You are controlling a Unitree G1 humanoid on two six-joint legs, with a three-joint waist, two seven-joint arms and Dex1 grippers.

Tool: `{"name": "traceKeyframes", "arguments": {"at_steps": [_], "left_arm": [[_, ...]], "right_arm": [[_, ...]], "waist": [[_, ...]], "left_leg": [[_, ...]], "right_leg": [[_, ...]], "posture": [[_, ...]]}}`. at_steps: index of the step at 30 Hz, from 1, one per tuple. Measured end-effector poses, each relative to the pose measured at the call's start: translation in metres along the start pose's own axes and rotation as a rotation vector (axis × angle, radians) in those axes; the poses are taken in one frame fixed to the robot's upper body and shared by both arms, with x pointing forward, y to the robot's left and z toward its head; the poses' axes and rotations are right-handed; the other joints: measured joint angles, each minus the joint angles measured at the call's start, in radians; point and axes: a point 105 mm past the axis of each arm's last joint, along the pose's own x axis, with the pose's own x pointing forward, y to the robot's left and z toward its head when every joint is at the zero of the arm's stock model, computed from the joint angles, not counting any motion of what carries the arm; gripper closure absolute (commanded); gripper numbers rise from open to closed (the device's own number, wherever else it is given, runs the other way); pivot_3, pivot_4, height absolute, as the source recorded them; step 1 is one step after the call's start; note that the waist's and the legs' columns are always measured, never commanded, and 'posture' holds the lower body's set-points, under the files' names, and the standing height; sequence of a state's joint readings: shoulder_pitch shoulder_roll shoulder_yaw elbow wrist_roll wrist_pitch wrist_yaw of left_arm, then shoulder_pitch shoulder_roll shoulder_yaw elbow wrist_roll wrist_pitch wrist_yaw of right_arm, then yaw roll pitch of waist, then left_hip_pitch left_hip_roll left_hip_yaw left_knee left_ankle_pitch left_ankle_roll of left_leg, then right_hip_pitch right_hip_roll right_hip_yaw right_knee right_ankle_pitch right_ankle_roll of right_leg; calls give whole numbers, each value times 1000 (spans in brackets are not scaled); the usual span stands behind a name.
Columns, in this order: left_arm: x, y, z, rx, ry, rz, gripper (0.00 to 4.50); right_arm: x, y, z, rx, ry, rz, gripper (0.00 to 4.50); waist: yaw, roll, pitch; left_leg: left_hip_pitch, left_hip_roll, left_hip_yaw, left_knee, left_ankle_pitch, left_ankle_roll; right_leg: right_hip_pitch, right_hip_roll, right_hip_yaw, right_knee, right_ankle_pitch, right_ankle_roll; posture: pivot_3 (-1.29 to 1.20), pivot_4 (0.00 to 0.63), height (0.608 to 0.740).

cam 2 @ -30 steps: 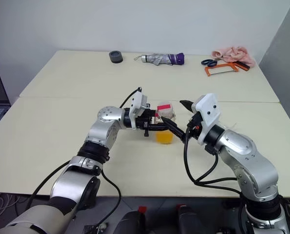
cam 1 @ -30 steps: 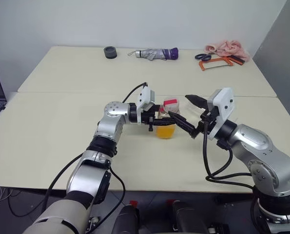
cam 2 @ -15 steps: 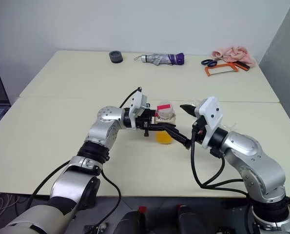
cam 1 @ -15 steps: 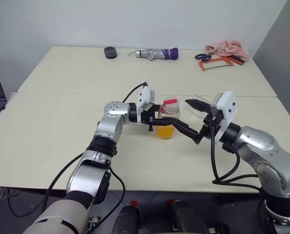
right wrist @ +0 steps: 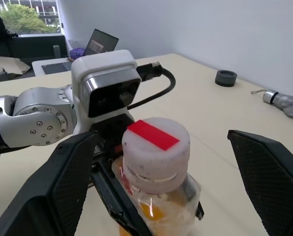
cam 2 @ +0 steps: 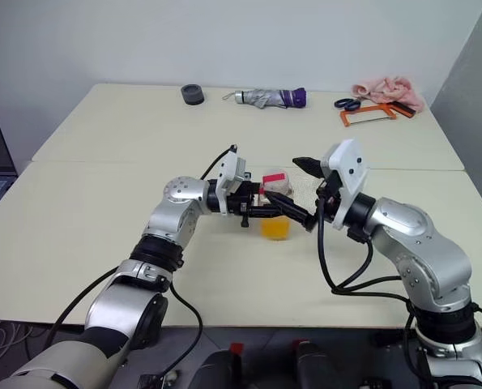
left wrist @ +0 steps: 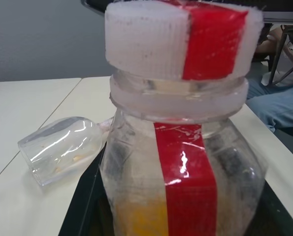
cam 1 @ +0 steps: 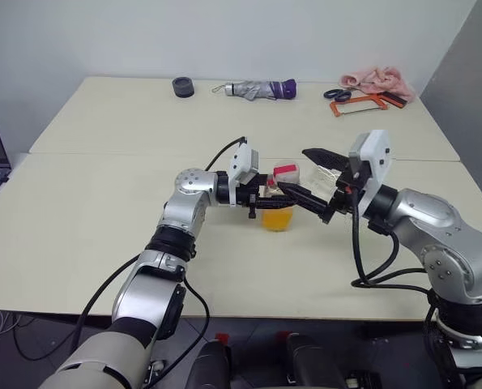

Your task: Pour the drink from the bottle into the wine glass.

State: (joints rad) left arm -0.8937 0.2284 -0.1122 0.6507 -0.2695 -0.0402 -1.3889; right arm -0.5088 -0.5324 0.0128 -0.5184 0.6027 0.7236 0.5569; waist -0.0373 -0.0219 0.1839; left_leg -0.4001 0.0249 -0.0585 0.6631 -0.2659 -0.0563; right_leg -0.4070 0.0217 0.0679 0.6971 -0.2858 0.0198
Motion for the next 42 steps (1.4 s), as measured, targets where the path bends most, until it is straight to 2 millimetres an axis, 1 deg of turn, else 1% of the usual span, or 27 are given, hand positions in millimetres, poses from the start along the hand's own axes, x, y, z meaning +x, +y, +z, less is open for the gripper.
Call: {"name": "traceKeyframes", "arguments": {"at_steps": [8, 12, 15, 16, 21, 22, 36, 38, 42], "left_arm": [[1, 0, 2, 4, -1, -3, 2794], [0, -2, 0, -5, -1, 0, 2794], [0, -2, -2, -10, 0, 1, 2794], [0, -2, -2, -10, -1, 1, 2794], [-1, -2, -2, -11, 0, 2, 2795], [-1, -2, -2, -11, 0, 2, 2795], [-1, -2, -2, -10, 2, 3, 2802], [-1, -2, -3, -12, 4, 3, 2804], [-1, -2, -3, -11, 2, 3, 2808]], "right_arm": [[5, -4, -6, -14, 27, 15, 0], [6, -4, -6, -18, 29, 25, 0], [6, -5, -6, -22, 25, 23, 574], [7, -4, -5, -22, 22, 24, 863], [9, 0, -5, -27, 22, 52, 2683], [9, 0, -5, -27, 21, 54, 2753], [8, 1, -6, -1, -1, 47, 2752], [6, -1, -1, 4, -30, 35, 2753], [4, -3, 2, 17, -53, 11, 2776]], "waist": [[1, 0, 0], [1, 0, 0], [2, 0, 0], [2, 0, 0], [2, 0, 0], [2, 0, 0], [2, 0, 0], [2, 0, 0], [2, 0, 0]], "left_leg": [[0, 0, 0, 0, 0, 0], [0, 0, 0, 0, 0, 0], [0, 0, 0, 0, 0, 0], [0, 0, 0, 0, 0, 0], [0, 0, 0, 0, 0, 0], [0, 0, 0, 0, 0, 0], [0, 0, 0, 0, 0, 0], [0, 0, 0, 0, 0, 0], [0, 0, 0, 0, 0, 0]], "right_leg": [[0, 0, 0, 0, 0, 0], [0, 0, 0, 0, 0, 0], [0, 0, 0, 0, 0, 0], [0, 0, 0, 0, 0, 0], [0, 0, 0, 0, 0, 0], [0, 0, 0, 0, 0, 0], [0, 0, 0, 0, 0, 0], [0, 0, 0, 0, 0, 0], [0, 0, 0, 0, 0, 0]], "posture": [[0, 150, 740], [0, 150, 740], [0, 150, 740], [0, 150, 740], [0, 150, 740], [0, 150, 740], [0, 150, 740], [0, 150, 740], [0, 150, 740]]}}
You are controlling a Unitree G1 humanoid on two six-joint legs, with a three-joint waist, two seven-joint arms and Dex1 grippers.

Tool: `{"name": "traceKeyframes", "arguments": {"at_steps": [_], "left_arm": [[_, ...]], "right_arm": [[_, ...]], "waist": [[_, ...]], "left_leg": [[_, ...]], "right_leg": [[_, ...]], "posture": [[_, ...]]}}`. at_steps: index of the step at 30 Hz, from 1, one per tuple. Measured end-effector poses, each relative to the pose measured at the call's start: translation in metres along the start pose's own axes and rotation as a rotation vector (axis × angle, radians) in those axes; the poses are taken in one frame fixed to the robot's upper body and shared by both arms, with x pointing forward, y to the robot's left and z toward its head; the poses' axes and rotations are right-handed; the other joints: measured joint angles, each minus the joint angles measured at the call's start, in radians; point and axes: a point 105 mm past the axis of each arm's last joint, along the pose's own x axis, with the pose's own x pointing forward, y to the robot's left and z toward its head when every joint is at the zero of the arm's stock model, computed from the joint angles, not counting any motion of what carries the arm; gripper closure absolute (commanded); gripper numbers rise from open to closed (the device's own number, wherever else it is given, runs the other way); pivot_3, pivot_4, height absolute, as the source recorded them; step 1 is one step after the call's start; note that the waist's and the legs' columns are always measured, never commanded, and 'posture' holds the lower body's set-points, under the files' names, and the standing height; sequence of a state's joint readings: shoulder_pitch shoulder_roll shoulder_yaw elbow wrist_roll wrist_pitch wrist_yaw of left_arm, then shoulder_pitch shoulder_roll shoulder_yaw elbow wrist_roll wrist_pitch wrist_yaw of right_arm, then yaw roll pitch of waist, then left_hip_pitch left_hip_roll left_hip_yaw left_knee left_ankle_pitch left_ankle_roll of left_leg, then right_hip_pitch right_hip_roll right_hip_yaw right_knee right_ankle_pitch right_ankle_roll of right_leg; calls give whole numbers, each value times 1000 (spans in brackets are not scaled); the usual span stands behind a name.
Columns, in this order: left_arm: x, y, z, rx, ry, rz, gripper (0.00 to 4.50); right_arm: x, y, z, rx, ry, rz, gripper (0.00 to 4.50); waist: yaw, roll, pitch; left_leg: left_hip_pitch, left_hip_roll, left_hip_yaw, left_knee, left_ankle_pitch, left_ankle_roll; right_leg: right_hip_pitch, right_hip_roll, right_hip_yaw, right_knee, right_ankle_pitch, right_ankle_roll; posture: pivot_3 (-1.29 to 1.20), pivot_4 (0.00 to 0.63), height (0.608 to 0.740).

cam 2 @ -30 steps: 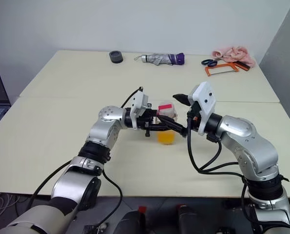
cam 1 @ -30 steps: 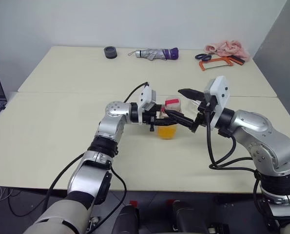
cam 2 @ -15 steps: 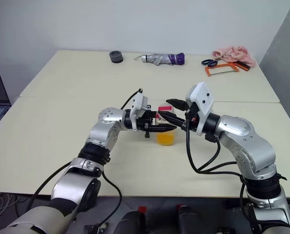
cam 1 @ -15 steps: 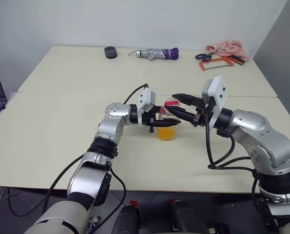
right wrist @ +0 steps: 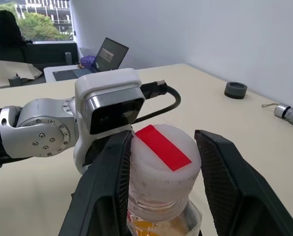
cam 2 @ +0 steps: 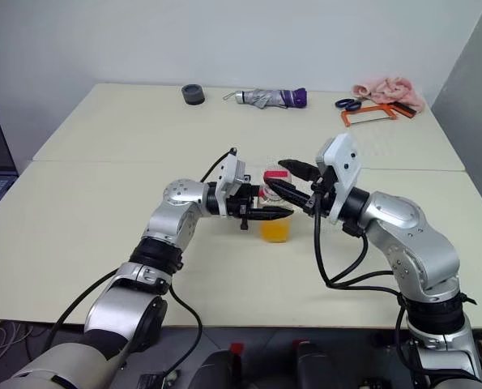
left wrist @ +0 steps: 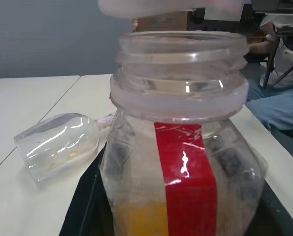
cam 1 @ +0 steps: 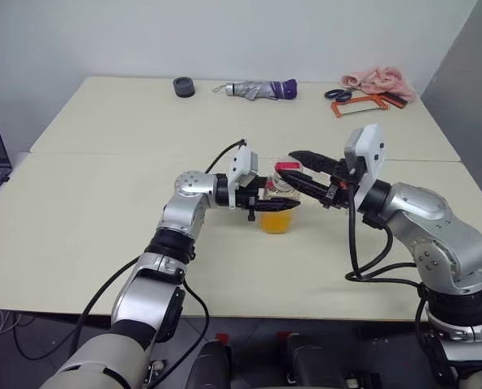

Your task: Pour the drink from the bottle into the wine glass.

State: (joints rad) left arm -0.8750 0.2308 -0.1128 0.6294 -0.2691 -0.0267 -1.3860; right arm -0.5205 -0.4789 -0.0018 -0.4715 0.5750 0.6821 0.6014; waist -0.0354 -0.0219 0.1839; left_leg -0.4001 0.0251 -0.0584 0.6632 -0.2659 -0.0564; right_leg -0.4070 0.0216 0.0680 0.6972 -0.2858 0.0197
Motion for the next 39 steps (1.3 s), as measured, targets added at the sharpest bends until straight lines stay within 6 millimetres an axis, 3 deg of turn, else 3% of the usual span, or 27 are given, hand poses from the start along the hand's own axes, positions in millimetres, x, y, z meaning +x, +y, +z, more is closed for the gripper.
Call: {"name": "traceKeyframes", "arguments": {"at_steps": [9, 15, 25, 27, 33, 39], "left_arm": [[0, 0, 0, 2, -1, 1, 2808], [-5, 3, -2, -2, 9, 33, 2808], [-22, 11, -2, -1, 14, 112, 2808], [-25, 12, -2, 0, 17, 126, 2808], [-26, 13, 1, 11, 17, 134, 2808], [-28, 15, 4, 20, 18, 145, 2808]], "right_arm": [[-14, -11, 4, 9, -21, -82, 2777], [-49, -26, -7, 4, 43, -227, 2777], [-127, -26, -89, 67, 335, -500, 2777], [-144, -24, -113, 105, 400, -558, 2777], [-169, -30, -145, 125, 472, -662, 2777], [-175, -33, -145, 158, 425, -694, 777]], "waist": [[1, 0, 0], [3, 0, 0], [3, 0, 0], [3, 0, 0], [1, 0, 0], [1, 0, 0]], "left_leg": [[0, 0, 0, 0, 0, 0], [0, 0, 0, 0, 0, 0], [1, 0, 1, 0, 0, 0], [1, 0, 2, 0, 0, 0], [2, 0, 2, 0, 0, 0], [2, 0, 2, 0, 0, 0]], "right_leg": [[0, 0, 0, 0, 0, 0], [0, 0, 0, 0, 0, 0], [1, 0, 1, 0, -1, 3], [1, 0, 2, 0, -1, 3], [1, 1, 2, 0, -1, 2], [1, 1, 2, 0, -1, 2]], "posture": [[0, 150, 740], [0, 150, 740], [0, 150, 740], [0, 150, 740], [0, 150, 740], [0, 150, 740]]}}
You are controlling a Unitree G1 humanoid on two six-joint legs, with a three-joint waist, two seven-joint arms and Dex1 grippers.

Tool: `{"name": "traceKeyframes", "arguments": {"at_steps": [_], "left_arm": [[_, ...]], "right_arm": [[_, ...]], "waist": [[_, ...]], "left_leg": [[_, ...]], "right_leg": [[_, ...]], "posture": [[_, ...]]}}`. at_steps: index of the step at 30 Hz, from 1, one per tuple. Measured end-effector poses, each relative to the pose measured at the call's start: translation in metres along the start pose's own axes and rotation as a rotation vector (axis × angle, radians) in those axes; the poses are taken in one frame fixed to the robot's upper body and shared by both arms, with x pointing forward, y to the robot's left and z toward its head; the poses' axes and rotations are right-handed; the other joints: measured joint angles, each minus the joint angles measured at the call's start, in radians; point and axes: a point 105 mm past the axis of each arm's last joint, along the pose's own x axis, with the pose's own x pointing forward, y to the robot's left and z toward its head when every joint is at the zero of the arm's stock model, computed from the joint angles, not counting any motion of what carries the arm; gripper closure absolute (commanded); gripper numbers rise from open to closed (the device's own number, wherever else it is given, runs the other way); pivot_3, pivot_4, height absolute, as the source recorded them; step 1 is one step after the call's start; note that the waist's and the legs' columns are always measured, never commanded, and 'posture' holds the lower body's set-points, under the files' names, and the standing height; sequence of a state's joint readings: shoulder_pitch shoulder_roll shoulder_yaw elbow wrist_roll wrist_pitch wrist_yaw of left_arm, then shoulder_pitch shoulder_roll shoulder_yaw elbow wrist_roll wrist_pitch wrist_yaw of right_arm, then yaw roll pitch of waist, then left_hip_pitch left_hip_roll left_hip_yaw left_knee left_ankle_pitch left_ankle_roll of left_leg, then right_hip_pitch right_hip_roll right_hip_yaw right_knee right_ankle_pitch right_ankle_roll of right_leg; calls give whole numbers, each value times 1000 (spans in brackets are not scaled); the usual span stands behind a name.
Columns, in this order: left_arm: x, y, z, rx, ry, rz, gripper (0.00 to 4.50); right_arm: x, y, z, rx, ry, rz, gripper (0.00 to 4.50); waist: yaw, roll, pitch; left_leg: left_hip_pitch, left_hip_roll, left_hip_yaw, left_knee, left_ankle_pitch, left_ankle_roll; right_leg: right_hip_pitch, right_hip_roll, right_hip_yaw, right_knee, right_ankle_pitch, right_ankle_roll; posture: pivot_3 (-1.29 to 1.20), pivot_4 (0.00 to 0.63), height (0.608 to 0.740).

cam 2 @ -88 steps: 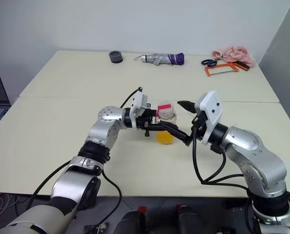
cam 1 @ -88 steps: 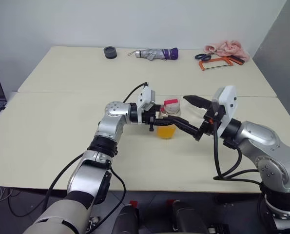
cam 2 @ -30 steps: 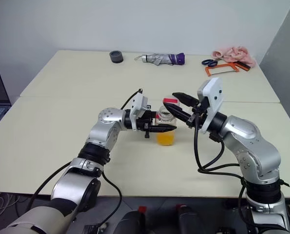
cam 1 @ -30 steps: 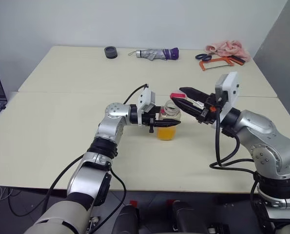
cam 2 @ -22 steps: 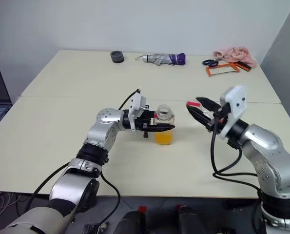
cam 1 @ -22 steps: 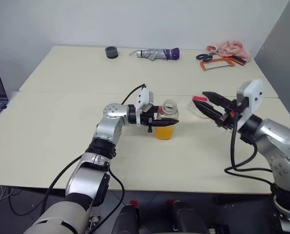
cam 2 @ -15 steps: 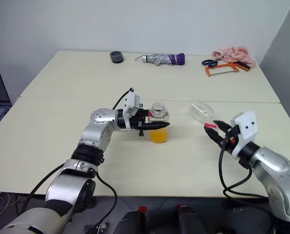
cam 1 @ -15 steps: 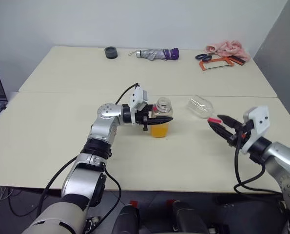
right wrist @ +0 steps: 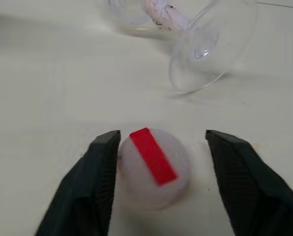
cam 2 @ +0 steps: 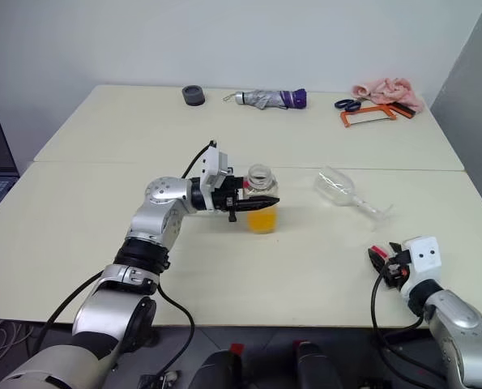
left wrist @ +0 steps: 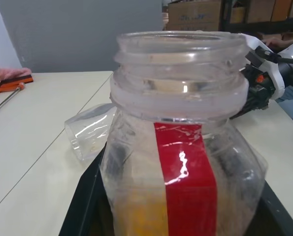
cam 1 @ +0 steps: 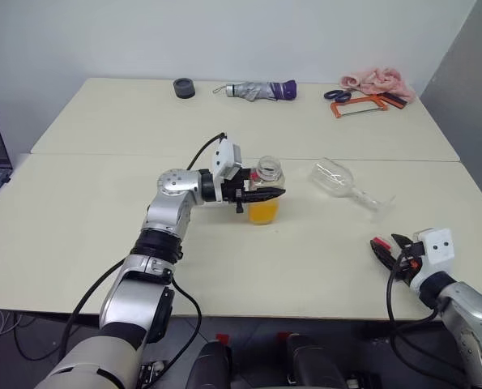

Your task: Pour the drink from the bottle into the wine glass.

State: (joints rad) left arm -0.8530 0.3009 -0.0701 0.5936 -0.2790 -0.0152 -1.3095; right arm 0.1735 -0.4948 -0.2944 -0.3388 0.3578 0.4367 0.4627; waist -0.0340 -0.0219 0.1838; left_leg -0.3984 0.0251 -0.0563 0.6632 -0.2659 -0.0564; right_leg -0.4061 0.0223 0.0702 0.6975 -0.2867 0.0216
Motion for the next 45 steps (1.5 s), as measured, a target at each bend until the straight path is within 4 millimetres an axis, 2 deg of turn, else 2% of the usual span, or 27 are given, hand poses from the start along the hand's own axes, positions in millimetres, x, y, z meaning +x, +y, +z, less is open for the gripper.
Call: {"name": "traceKeyframes", "arguments": {"at_steps": [2, 6, 9, 10, 13, 17, 20, 22, 27, 32, 39, 45], "left_arm": [[-3, 3, 0, -4, 3, 21, 2808], [-13, 11, 3, -10, -17, 92, 2808], [-29, 24, 4, -17, -20, 208, 2808], [-37, 30, 5, -15, -17, 254, 2808], [-63, 49, 8, 10, -1, 435, 2808], [-99, 73, 0, 34, 65, 713, 2809], [-122, 82, -5, 26, 91, 856, 2809], [-143, 89, -7, 21, 102, 983, 2809], [-171, 93, -10, -6, 93, 1153, 2809], [-187, 90, -20, -30, 113, 1237, 2809], [-195, 90, -25, -42, 113, 1278, 2809], [-200, 90, -28, -56, 104, 1304, 814]], "right_arm": [[-2, 0, 1, 10, -6, 22, 29], [-7, 6, 15, -13, -26, 86, 0], [-10, 17, 43, -73, -67, 168, 0], [-8, 24, 54, -84, -88, 205, 0], [5, 67, 93, -134, -186, 396, 0], [27, 118, 121, -185, -246, 590, 0], [45, 141, 123, -203, -231, 657, 0], [67, 161, 129, -208, -225, 687, 0], [94, 197, 142, -247, -234, 730, 0], [108, 211, 139, -281, -227, 724, 0], [110, 220, 140, -298, -244, 730, 0], [110, 222, 141, -308, -253, 731, 0]], "waist": [[0, 0, 0], [0, 0, 0], [-2, 0, 0], [-4, 0, 0], [-13, 0, 0], [-13, 0, 0], [-8, 0, 0], [-6, -1, 0], [2, -1, 0], [8, -2, 0], [2, -2, -1], [1, -2, -1]], "left_leg": [[0, 0, 0, 0, 0, 0], [0, 0, 0, 0, 0, 0], [0, 1, 0, 0, 0, 0], [0, 2, 0, 0, 0, 0], [1, 2, -2, 0, 0, 0], [0, 2, -2, 1, 0, 0], [-1, 1, -2, 1, 0, 0], [-2, 1, -2, 1, 0, 0], [-2, 2, -3, 1, 0, 0], [-4, 1, -5, 1, 0, 0], [-2, 1, -4, 1, 0, 0], [-2, 1, -4, 1, 0, 0]], "right_leg": [[0, 0, 0, 0, 0, 0], [0, 0, 0, 0, 0, 0], [0, 0, 0, 0, 0, 0], [0, 1, 0, 0, 0, 0], [1, 2, -1, 0, 0, 0], [1, 2, -1, 0, 1, -1], [0, 0, -2, -1, 1, -2], [-1, -2, -2, 0, 1, -2], [-2, -6, -5, 0, 1, -2], [-2, -9, -6, 0, 1, -2], [-2, -8, -6, 1, 1, -2], [-2, -8, -7, 2, 1, -2]], "posture": [[0, 150, 740], [0, 150, 740], [0, 150, 740], [0, 150, 740], [0, 150, 740], [0, 150, 740], [0, 150, 740], [0, 150, 740], [0, 150, 740], [0, 150, 740], [0, 150, 740], [0, 150, 740]]}}
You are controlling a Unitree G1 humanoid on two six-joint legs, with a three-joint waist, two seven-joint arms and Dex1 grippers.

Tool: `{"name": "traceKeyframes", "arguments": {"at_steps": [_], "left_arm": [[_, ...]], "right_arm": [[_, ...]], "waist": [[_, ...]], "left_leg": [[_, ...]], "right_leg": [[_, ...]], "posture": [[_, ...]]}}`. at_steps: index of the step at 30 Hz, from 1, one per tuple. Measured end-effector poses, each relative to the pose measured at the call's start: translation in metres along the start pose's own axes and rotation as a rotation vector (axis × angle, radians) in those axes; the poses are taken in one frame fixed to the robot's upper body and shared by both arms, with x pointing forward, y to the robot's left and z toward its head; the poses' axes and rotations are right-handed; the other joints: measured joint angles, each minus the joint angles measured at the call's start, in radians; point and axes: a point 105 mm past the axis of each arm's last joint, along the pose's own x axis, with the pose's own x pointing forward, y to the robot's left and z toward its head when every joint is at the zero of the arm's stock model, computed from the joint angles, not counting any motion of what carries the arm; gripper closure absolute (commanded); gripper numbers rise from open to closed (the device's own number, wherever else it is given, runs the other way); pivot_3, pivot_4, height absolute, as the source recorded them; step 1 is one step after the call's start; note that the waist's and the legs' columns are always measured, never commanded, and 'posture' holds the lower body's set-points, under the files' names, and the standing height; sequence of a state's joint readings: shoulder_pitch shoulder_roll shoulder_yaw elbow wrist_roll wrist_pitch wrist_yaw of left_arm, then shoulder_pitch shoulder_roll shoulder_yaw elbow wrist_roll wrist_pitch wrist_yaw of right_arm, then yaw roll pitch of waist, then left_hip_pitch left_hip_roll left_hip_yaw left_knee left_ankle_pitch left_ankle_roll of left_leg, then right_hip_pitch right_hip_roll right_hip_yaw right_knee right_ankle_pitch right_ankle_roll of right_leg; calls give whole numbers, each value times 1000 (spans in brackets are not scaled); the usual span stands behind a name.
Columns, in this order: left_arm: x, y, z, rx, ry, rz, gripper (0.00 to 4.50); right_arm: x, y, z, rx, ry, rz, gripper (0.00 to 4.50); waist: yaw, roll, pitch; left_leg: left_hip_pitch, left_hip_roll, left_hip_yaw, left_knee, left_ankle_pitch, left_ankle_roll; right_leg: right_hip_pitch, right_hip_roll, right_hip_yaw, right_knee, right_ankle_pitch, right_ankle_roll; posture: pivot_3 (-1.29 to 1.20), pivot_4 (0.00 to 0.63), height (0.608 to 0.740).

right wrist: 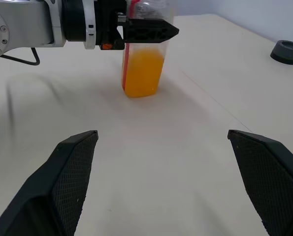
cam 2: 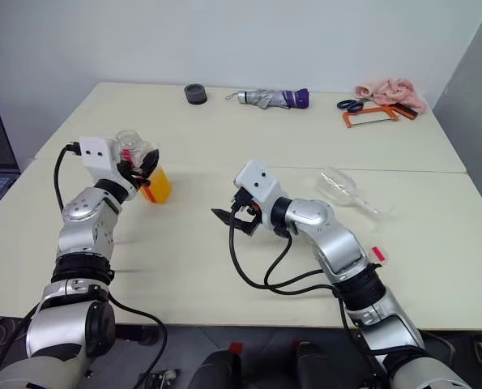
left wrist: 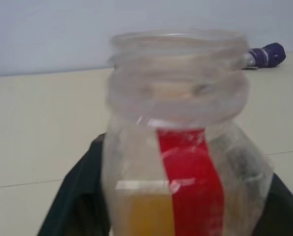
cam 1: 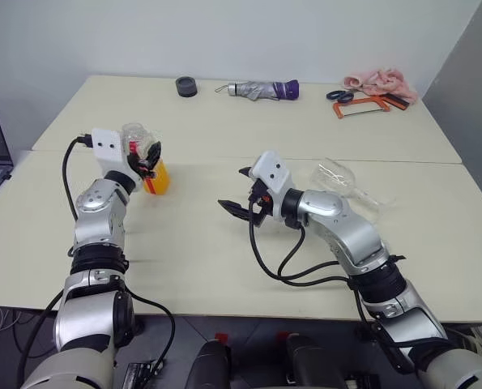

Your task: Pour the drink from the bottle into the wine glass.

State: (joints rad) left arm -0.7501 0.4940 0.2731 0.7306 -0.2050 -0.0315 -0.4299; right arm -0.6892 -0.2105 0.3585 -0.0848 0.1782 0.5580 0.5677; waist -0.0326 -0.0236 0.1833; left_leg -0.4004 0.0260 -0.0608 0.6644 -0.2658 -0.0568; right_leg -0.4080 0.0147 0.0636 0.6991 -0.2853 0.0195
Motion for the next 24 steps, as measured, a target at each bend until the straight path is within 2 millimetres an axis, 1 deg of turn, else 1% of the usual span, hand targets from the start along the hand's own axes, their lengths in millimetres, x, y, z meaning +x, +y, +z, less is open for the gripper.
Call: {"name": "traceKeyframes", "arguments": {"at_steps": [2, 3, 10, 15, 17, 24], "left_arm": [[-1, 0, -4, -2, 6, 3, 202], [-2, -1, -7, -4, 10, 2, 35], [-11, -4, -24, -3, 37, 14, 35], [-19, -3, -34, 8, 55, 44, 35], [-22, -3, -35, 14, 52, 56, 35], [-35, -9, -47, 12, 61, 81, 35]], "right_arm": [[0, 0, 0, 1, -1, 1, 0], [0, 0, 0, 1, -1, 0, 0], [-2, 3, 2, 1, -2, 4, 0], [-6, 5, -6, 17, 15, 3, 0], [-8, 5, -9, 23, 26, 3, 0], [-15, 3, -16, 36, 46, -5, 0]], "waist": [[0, 0, 0], [0, 0, 0], [0, 0, 0], [0, 0, 0], [0, 0, 0], [0, 0, 0]], "left_leg": [[0, 0, 0, 0, 0, 0], [0, 0, 0, 0, 0, 0], [0, 0, 0, 0, 0, 0], [0, 1, 0, 0, 0, 0], [0, 1, 0, 0, 0, 0], [0, 1, -1, 0, 0, 0]], "right_leg": [[0, 0, 0, 0, 0, 0], [0, 0, 0, 0, 0, 0], [0, 0, 0, 0, 0, 0], [0, -1, 0, 0, 0, 0], [0, -1, 0, 0, 0, 0], [0, -1, 0, 0, 0, 0]], "posture": [[0, 150, 740], [0, 150, 740], [0, 150, 740], [0, 150, 740], [0, 150, 740], [0, 150, 740]]}}
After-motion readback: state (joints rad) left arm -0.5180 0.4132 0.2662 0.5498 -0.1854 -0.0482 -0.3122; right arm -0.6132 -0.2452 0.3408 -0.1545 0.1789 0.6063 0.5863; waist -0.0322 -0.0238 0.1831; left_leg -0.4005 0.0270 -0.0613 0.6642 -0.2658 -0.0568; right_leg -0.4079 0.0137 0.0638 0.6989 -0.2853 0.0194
